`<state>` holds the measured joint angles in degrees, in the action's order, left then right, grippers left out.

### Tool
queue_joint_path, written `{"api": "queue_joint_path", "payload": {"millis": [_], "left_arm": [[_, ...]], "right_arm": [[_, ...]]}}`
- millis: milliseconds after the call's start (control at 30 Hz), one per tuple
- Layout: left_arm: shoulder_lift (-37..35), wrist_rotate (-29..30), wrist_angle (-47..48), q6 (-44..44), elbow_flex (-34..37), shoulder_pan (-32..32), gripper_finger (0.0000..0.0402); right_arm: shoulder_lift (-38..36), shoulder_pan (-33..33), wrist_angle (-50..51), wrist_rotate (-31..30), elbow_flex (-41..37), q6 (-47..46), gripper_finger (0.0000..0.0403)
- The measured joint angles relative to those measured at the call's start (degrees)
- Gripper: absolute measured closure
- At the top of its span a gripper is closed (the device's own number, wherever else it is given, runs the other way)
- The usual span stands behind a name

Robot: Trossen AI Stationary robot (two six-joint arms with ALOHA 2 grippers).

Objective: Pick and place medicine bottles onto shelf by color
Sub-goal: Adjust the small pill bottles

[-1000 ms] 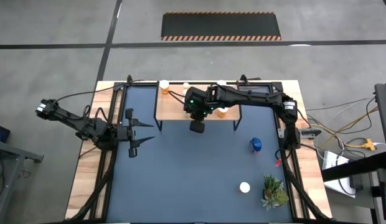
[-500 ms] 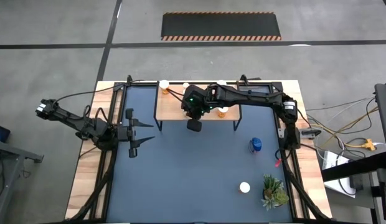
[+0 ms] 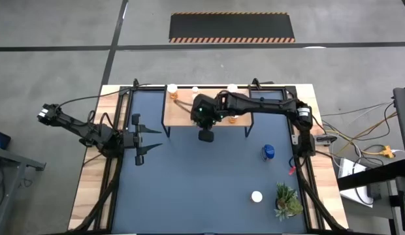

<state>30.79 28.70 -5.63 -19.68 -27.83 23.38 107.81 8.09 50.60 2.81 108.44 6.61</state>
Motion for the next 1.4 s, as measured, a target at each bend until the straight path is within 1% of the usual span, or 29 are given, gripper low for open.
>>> {"api": "queue_joint_path", "payload": {"millis": [167,267,400,533,700,933,1000,1167,1400], "left_arm": [[1.89,-0.01,-2.53,4.68,0.02,0.0,0.0226],[4.88,-0.03,-4.35,9.6,0.05,0.0,0.0226],[12.49,-0.09,-8.3,16.91,0.11,0.0,0.0226],[20.89,-0.12,-14.03,20.54,-0.34,0.01,0.0226],[29.23,-0.14,-20.11,20.85,-2.13,0.0,0.0226],[36.8,-0.14,-30.05,20.9,-2.67,0.01,0.0226],[38.28,-0.14,-31.14,20.92,-2.62,0.0,0.0226],[40.79,-0.14,-33.49,22.09,-2.67,-0.19,0.0226],[42.43,0.16,-33.38,25.22,-2.67,-1.03,0.0226]], "right_arm": [[-0.22,-5.95,-0.21,-0.11,-1.65,3.48,0.0394],[-0.79,-9.59,-1.94,-2.43,-4.3,5.31,0.0394],[-2.57,-12.61,-5.57,-2.84,-8.83,7.6,0.0394],[-6.39,-14.44,-11.29,-2.91,-16.04,8.24,0.0394],[-13.65,-15.51,-23.35,-2.89,-28.03,8.63,0.0394],[-21.55,-15.6,-44.03,-2.89,-44.19,10.65,0.0394],[-22.94,-15.6,-49.23,-2.86,-47.65,11.22,0.0394],[-24.99,-15.6,-56.32,-2.81,-53.25,11.69,0.0394],[-25.05,-15.6,-62.31,-2.29,-56.63,12.52,0.0394]]}}
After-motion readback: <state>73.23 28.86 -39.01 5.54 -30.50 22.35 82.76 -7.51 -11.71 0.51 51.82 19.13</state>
